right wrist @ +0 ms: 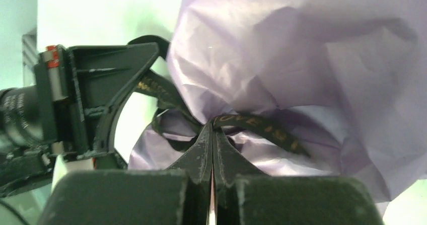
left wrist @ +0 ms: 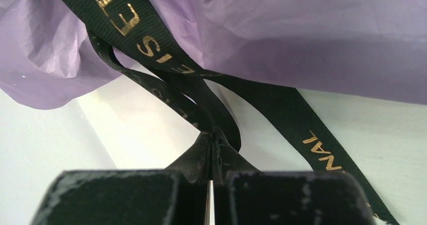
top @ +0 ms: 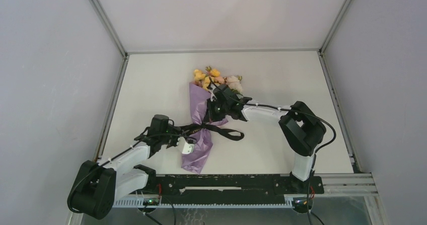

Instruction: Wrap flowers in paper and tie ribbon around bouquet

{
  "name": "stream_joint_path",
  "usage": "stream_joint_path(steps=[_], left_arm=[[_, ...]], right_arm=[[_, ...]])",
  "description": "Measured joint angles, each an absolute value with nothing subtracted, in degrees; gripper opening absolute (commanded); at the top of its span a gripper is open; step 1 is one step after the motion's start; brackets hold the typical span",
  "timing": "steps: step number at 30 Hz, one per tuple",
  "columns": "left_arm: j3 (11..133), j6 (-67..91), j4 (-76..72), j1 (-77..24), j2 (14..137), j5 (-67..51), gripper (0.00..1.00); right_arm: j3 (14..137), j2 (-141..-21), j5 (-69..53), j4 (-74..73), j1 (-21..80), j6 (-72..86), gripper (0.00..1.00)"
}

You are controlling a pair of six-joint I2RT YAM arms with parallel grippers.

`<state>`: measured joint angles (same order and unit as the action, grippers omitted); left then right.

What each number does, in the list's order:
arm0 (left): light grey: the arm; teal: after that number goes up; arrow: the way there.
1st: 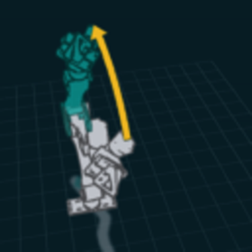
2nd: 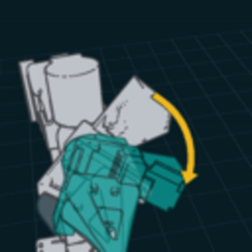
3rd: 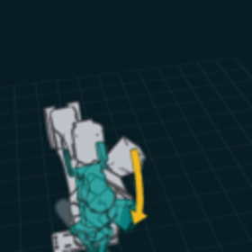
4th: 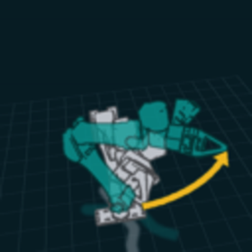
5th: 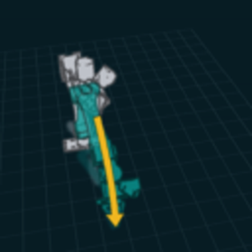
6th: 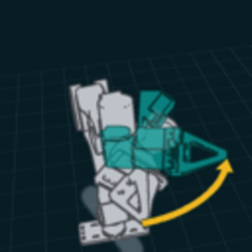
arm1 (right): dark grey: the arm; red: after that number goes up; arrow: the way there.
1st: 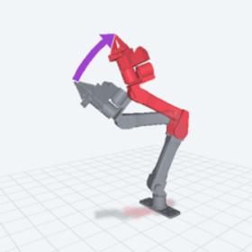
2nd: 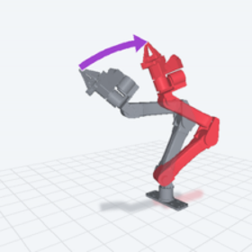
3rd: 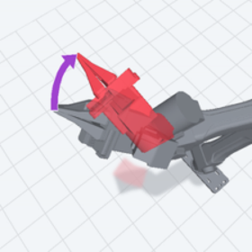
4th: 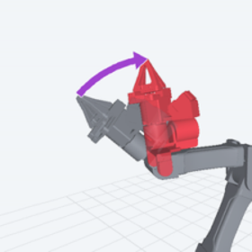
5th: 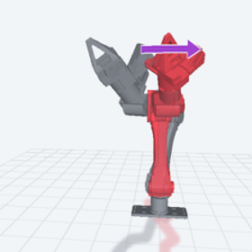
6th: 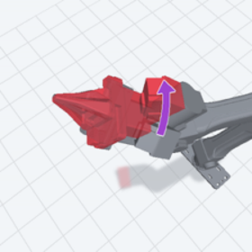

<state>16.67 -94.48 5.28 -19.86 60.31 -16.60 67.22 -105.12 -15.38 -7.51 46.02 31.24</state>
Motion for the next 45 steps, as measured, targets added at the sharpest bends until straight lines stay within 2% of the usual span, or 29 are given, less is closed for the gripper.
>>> stream_joint_path(steps=[6, 15, 18, 20, 21, 22, 23, 24, 29, 32, 37, 41, 45], left_arm=[[16.5, -94.5, 5.2, -19.9, 60.3, -16.6, 0.0], [16.1, -94.5, 5.0, -19.9, 60.3, -16.6, 0.0], [16.1, -94.5, 5.0, -19.9, 60.3, -16.6, 0.0], [16.1, -94.5, 5.0, -19.9, 60.3, -16.6, 0.0], [16.1, -94.5, 5.0, -19.9, 60.3, -16.6, 0.0], [16.1, -94.5, 5.0, -19.9, 60.3, -16.6, 0.0], [16.1, -94.5, 5.0, -19.9, 60.3, -16.6, 0.0], [16.1, -94.5, 5.0, -19.9, 60.3, -16.5, 0.0], [16.1, -94.5, 5.0, -19.9, 60.3, -16.4, 0.0], [16.1, -94.5, 5.0, -19.9, 60.3, -16.4, 0.0], [16.1, -94.5, 5.0, -19.9, 60.1, -16.3, 0.0], [16.1, -94.5, 4.8, -19.9, 59.6, -16.1, 0.0], [16.1, -94.5, 4.8, -19.9, 59.6, -15.7, 0.0]], right_arm=[[67.1, -101.4, -24.2, -6.6, 46.3, 23.9, 0.0], [58.5, -85.4, -34.5, -7.2, 53.5, 13.1, 0.0], [54.2, -82.3, -36.0, -8.9, 55.3, 12.1, 0.1], [52.2, -81.8, -36.3, -11.0, 56.6, 11.6, 0.23], [51.5, -82.0, -36.2, -12.3, 57.2, 11.4, 0.36], [51.1, -82.0, -36.0, -13.8, 57.9, 11.2, 0.53], [51.0, -82.0, -35.8, -14.9, 58.5, 11.1, 0.87], [50.9, -82.0, -35.2, -16.3, 59.3, 10.7, 0.98], [49.3, -76.9, -29.7, -21.1, 60.1, 8.1, 1.0], [45.8, -68.6, -24.6, -20.8, 55.5, 7.0, 1.0], [33.5, -58.0, -22.2, -5.1, 42.9, 7.9, 0.97], [28.7, -61.6, -11.5, 0.3, 46.3, 5.7, 0.93], [28.5, -69.8, -6.5, 5.1, 48.7, 2.9, 0.91]])
